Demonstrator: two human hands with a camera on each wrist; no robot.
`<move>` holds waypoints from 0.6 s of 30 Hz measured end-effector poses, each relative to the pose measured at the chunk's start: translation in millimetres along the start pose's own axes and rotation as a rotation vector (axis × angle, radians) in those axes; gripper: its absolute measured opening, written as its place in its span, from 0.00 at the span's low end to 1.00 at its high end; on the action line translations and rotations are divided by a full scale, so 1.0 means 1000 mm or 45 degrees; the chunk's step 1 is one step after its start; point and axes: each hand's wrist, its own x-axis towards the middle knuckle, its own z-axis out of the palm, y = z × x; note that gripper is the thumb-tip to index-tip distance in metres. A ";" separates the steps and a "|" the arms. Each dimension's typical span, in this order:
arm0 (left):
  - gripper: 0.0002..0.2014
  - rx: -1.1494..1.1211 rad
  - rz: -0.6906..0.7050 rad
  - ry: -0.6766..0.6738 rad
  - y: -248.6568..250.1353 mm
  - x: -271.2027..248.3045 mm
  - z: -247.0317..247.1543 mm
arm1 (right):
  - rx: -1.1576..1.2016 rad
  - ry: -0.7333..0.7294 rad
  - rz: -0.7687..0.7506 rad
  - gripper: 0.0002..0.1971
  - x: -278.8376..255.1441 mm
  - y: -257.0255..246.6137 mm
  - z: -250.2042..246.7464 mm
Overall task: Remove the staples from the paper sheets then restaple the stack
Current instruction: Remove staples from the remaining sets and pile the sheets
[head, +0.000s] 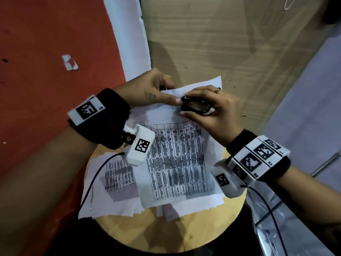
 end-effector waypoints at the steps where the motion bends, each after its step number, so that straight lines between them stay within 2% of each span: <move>1: 0.04 -0.012 0.009 0.002 -0.001 0.000 0.000 | 0.040 0.006 0.022 0.17 0.000 0.000 0.000; 12: 0.02 -0.122 -0.005 0.064 -0.002 -0.002 0.005 | 0.215 0.040 0.113 0.19 -0.001 0.005 0.000; 16: 0.04 -0.045 -0.021 0.132 -0.005 -0.002 0.006 | 0.216 0.076 0.166 0.18 0.001 0.003 0.001; 18: 0.11 0.090 -0.019 0.241 -0.012 -0.002 0.007 | 0.157 0.119 0.187 0.17 0.002 0.004 0.000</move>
